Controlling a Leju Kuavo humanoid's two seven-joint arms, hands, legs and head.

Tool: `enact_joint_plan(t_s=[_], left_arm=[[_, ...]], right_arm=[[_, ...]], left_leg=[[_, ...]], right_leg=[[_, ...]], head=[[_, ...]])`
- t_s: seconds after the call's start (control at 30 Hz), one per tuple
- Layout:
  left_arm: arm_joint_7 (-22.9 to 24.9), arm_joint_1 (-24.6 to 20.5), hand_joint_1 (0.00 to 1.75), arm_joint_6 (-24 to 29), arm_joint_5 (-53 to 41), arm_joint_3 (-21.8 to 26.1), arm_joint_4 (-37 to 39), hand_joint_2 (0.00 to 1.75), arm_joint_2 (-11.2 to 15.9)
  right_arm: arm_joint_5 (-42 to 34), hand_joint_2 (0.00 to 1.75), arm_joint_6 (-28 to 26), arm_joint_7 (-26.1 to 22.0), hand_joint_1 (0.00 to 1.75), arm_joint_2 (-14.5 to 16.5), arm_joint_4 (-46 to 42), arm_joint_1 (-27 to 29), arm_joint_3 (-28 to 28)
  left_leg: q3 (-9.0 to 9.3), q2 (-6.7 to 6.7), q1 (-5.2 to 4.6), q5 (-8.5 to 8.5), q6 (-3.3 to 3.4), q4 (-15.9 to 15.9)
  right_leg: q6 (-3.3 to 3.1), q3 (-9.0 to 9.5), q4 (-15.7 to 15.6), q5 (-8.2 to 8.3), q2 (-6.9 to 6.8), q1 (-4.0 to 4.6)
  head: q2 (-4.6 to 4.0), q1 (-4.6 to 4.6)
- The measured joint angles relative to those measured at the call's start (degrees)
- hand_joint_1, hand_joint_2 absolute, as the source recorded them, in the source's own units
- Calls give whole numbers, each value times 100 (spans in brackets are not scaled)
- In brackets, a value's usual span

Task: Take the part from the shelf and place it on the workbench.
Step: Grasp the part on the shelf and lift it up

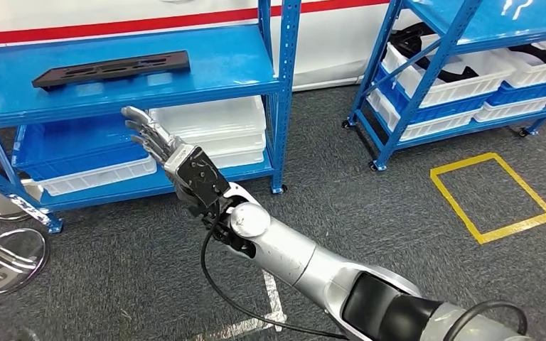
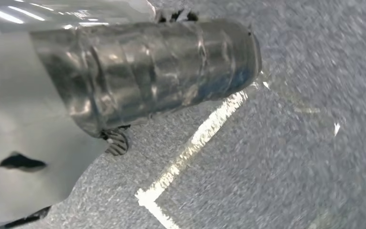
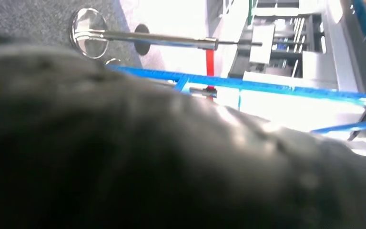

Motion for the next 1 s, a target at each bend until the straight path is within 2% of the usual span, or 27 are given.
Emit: enact_joint_plan(t_s=[0.07, 0.1, 0.13, 0.17, 0.23, 0.27, 0.3, 0.33, 0.37, 0.43, 0.5, 0.53, 0.6, 0.67, 0.73, 0.77, 0.8, 0.83, 0.87, 0.93, 0.97, 1.0], left_arm=[[8, 0, 0, 4, 1, -2, 3, 0, 2], [9, 6, 0, 9, 0, -3, 5, 0, 8], [11, 9, 0, 13, -1, -4, 7, 0, 10], [14, 5, 0, 16, -2, -5, 9, 0, 12], [31, -6, 0, 17, -6, -10, 12, 0, 9], [44, -10, 0, 16, -9, -13, 15, 0, 10], [61, -9, 0, 15, -12, -18, 21, 0, 13], [79, -7, 0, 13, -15, -23, 30, 0, 17], [95, -5, 0, 10, -17, -27, 37, 0, 21], [112, -13, 0, 3, -21, -34, 45, 0, 24], [110, -27, 0, -2, -13, -44, 46, 0, 23], [107, -24, 0, -3, -5, -49, 46, 0, 25], [99, 1, 0, -3, 12, -56, 48, 0, 38], [92, 17, 0, -4, 21, -68, 50, 0, 52], [81, 16, 0, -4, 31, -80, 51, 0, 59], [71, 21, 0, -3, 42, -82, 51, 0, 62], [55, 33, 0, -6, 63, -83, 51, 0, 63], [34, 54, 0, -10, 91, -83, 51, 0, 64], [5, 81, 0, -21, 125, -83, 51, 0, 68], [-55, 133, 0, -49, 195, -83, 51, 0, 77], [-80, 153, 0, -69, 223, -83, 52, 0, 89], [-97, 171, 0, -90, 249, -83, 52, 0, 99]], right_arm=[[18, 0, -8, -4, 0, 2, 1, -6, 16], [25, 0, -8, -3, 0, 3, 1, -8, 28], [31, 0, -5, -4, 0, 6, 1, -14, 41], [35, 0, -2, -4, 0, 9, 1, -24, 55], [38, 0, -1, -5, 0, 12, 8, -38, 80], [38, 0, -1, -4, 0, 11, 18, -42, 91], [40, 0, -1, -4, 0, 11, 31, -42, 101], [41, 0, -1, -4, 0, 10, 46, -41, 110], [44, 0, -1, -3, 0, 10, 58, -42, 119], [50, 0, -1, -4, 0, 10, 71, -49, 129], [54, 0, -1, -4, 0, 10, 74, -62, 133], [54, 0, -1, -4, 0, 10, 75, -67, 136], [54, 0, -4, -4, 0, 12, 80, -72, 144], [53, 0, -8, -7, 0, 14, 85, -86, 153], [43, 0, -5, -17, 0, 13, 99, -103, 158], [30, 0, 4, -26, 0, 13, 112, -103, 159], [7, 0, 23, -37, 0, 12, 130, -95, 160], [-24, 0, 54, -54, 0, 14, 149, -86, 162], [-53, 0, 94, -79, 0, 21, 170, -81, 163], [-100, 0, 187, -145, 0, 60, 222, -97, 167], [-114, 0, 232, -178, 0, 95, 254, -116, 169], [-123, 0, 267, -203, 0, 129, 285, -136, 172]], left_leg=[[-30, -97, 16, 27, -62, -19], [-41, -82, 24, 19, -94, -13], [-71, -11, 17, -22, -127, 42], [-144, 97, 13, -115, -157, 195], [-455, 303, 17, -409, -205, 827], [-633, 338, 27, -521, -223, 1161], [-756, 354, 36, -549, -239, 1373], [-777, 369, 44, -470, -254, 1375], [-694, 398, 51, -307, -266, 1175], [-366, 557, 27, 9, -282, 499], [-173, 674, -15, 94, -223, 104], [-162, 662, -41, 65, -177, 85], [-171, 549, -30, 69, -83, 72], [-156, 457, -15, 75, -10, 55], [-148, 381, -16, 74, 40, 48], [-146, 338, -27, 70, 60, 48], [-141, 298, -41, 63, 76, 49], [-131, 257, -58, 53, 90, 50], [-115, 220, -73, 41, 101, 51], [-73, 169, -99, 8, 111, 49], [-61, 155, -112, -6, 107, 49], [-55, 148, -116, -17, 95, 44]], right_leg=[[-20, 37, -55, -14, -52, 6], [-40, 59, -83, -6, -107, 1], [-59, 90, -115, 0, -162, -14], [-83, 121, -148, 5, -220, -32], [-116, 159, -171, -7, -335, -35], [-132, 166, -167, -19, -394, -35], [-137, 170, -161, -31, -452, -37], [-133, 176, -151, -47, -506, -43], [-118, 181, -132, -72, -559, -55], [-57, 193, -71, -141, -661, -64], [5, 200, -22, -194, -744, -30], [25, 208, -24, -204, -788, -6], [66, 233, -27, -240, -866, -7], [108, 149, 177, -406, -721, -29], [112, -168, 812, -710, -478, -25], [104, -375, 1188, -835, -417, -16], [89, -546, 1462, -881, -384, -3], [64, -636, 1546, -817, -366, 12], [25, -618, 1406, -647, -355, 31], [-98, -359, 711, -207, -316, 83], [-154, -208, 368, -71, -296, 104], [-191, -97, 137, -11, -279, 120]], head=[[0, -1], [0, -1], [0, -7], [0, -14], [0, -27], [0, -27], [0, -28], [0, -27], [0, -28], [0, -36], [0, -44], [0, -46], [0, -37], [0, -35], [0, -31], [0, -31], [0, -31], [0, -31], [0, -31], [0, -32], [0, -34], [0, -33]])
